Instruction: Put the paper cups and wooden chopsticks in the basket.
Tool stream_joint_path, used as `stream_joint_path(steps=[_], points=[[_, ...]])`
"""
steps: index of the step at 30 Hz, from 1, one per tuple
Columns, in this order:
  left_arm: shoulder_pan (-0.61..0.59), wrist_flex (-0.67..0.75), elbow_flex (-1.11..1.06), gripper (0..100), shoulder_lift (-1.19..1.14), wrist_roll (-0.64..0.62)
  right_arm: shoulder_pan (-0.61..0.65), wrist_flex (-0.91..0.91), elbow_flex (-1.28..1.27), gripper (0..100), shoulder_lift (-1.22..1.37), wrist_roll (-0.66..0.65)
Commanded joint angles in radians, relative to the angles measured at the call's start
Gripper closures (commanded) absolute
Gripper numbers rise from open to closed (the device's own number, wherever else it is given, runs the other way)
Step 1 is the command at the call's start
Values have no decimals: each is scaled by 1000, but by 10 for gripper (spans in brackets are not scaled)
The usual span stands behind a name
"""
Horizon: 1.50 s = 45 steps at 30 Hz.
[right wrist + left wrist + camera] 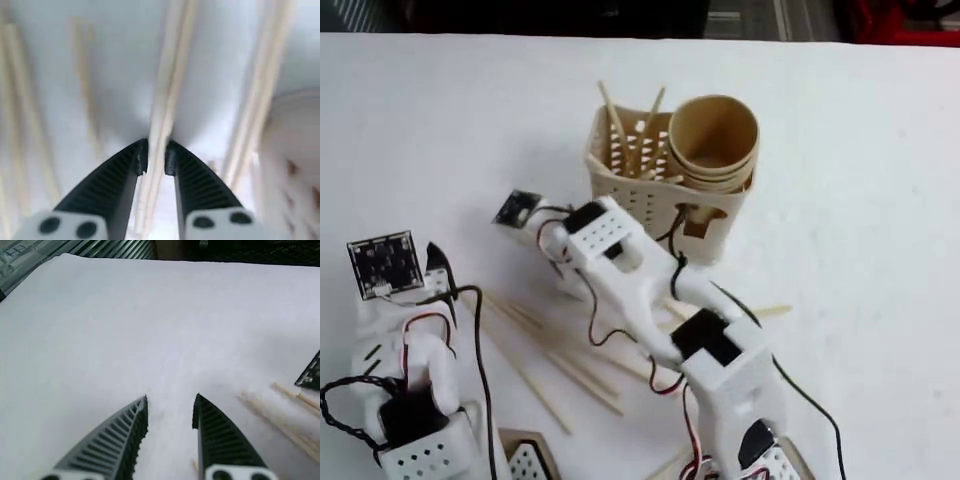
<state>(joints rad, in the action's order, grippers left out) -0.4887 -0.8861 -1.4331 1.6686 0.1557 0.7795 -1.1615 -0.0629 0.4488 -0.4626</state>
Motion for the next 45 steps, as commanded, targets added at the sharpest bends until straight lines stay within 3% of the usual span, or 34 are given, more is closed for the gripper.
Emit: stream_joint_path(steps=[1,25,31,37,45], points=[[-1,17,3,838,7,-5,62,-50,-2,981,-10,-12],[-1,17,3,838,7,-5,33,-255,3,981,-691,-3],[-1,17,3,838,7,-5,-41,-254,190,981,-855,23],[-1,17,3,838,7,-5,-180,-119,377,981,-869,138],[-1,17,3,838,7,-5,-285,223,232,981,-869,155]])
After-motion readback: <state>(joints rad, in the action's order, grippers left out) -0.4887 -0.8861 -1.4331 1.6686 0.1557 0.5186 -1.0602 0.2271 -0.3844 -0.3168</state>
